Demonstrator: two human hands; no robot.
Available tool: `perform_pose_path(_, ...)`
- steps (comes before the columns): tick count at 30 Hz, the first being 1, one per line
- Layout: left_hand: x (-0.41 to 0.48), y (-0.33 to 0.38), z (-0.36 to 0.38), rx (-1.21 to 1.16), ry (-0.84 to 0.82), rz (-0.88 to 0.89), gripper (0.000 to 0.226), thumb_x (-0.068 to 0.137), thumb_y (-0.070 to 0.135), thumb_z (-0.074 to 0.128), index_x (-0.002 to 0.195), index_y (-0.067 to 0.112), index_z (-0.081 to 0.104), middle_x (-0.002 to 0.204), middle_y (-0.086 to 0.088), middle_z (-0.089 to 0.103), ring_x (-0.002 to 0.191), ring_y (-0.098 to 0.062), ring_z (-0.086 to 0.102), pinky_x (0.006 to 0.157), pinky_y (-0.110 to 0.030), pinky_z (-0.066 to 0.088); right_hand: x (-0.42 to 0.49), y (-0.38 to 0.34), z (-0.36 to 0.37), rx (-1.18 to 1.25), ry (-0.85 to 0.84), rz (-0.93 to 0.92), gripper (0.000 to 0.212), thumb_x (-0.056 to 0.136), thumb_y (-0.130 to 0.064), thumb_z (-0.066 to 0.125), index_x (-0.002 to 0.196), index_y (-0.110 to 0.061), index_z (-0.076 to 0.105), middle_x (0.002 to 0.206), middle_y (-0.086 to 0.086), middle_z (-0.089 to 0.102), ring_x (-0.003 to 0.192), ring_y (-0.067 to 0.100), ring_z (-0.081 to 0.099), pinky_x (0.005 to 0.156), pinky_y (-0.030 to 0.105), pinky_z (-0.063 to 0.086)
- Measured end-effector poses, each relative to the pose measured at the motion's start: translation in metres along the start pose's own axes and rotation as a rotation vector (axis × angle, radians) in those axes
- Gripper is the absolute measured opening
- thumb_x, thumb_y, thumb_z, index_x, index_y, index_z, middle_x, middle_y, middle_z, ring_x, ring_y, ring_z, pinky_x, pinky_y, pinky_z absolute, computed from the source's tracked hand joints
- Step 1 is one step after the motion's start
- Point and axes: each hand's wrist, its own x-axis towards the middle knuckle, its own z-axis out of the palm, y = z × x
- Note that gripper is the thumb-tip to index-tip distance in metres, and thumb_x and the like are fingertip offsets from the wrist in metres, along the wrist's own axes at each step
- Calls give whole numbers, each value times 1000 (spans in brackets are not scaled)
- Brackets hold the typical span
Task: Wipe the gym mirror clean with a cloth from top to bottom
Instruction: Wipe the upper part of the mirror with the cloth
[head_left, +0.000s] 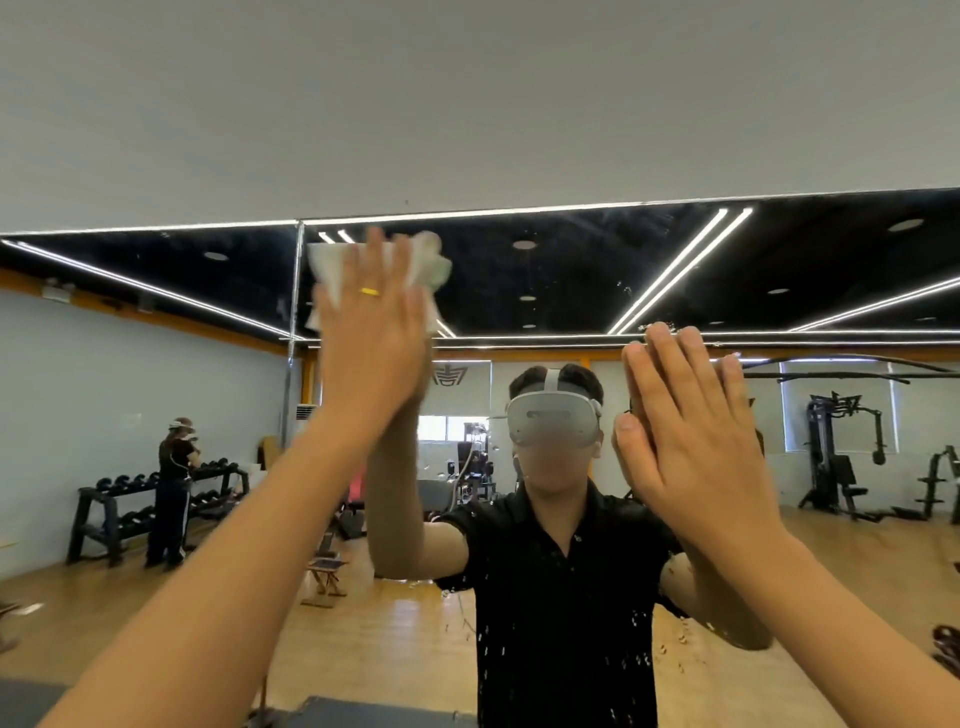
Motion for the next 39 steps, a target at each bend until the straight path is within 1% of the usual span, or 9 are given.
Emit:
perform_pose_path(5,23,6,-2,-111,58,-209,57,113,42,14,165,24,3,173,-5,-5,159,-29,-6,125,-62,-1,1,0,1,-3,7,-3,66,104,-40,30,164,-15,21,173,8,12,160,23,3,129,51,2)
perform_pose_path(10,-6,72,13,-75,1,33,60,110,44,12,165,20,7,173,-7,0,159,-29,-2,125,-60,-2,1,0,0,16,5,2,65,105,-41,29,164,-15,23,172,8,13,160,24,3,129,53,4)
perform_pose_path(14,-11,45,5,-49,-56,166,59,111,44,12,165,21,11,173,-6,3,159,-25,-1,125,-55,-1,1,0,-1,1,-10,-3,65,105,-40,29,164,-15,22,172,8,12,160,24,2,129,51,0)
perform_pose_path(21,24,27,2,-53,24,-85,61,110,45,10,166,21,6,173,-7,-2,159,-33,-2,124,-63,0,0,-1,-2,-15,-7,-7,64,106,-40,29,164,-14,21,172,10,12,160,25,2,129,53,3)
perform_pose_path(23,19,39,3,-67,8,-62,62,109,46,10,165,21,6,173,-7,-3,158,-33,-2,125,-63,0,0,-1,-2,-20,-2,-8,64,106,-40,29,164,-13,21,172,10,12,160,26,2,129,53,3)
perform_pose_path(26,-17,55,7,-81,-37,104,62,110,46,16,165,21,7,173,-6,-2,159,-29,-2,124,-59,-2,0,0,-2,-17,0,-4,64,106,-40,29,164,-14,19,172,10,12,160,25,2,129,54,4)
perform_pose_path(30,-60,39,9,-42,-88,252,65,109,52,21,166,23,9,173,-3,-1,159,-22,-5,124,-51,-5,0,-1,-2,-24,-10,0,65,106,-40,29,164,-14,19,172,10,11,160,25,2,129,54,5)
perform_pose_path(36,-16,43,6,-47,-8,105,60,110,46,16,165,21,13,173,-6,7,159,-27,4,125,-58,5,-1,0,-3,-12,4,0,64,106,-39,30,164,-14,21,172,9,13,160,25,4,129,54,7)
perform_pose_path(39,18,50,4,-53,-5,74,60,110,45,14,165,21,11,173,-6,3,159,-29,1,126,-61,2,-1,-1,-3,-5,6,-4,64,106,-39,30,164,-15,20,172,8,12,160,24,3,129,54,7)
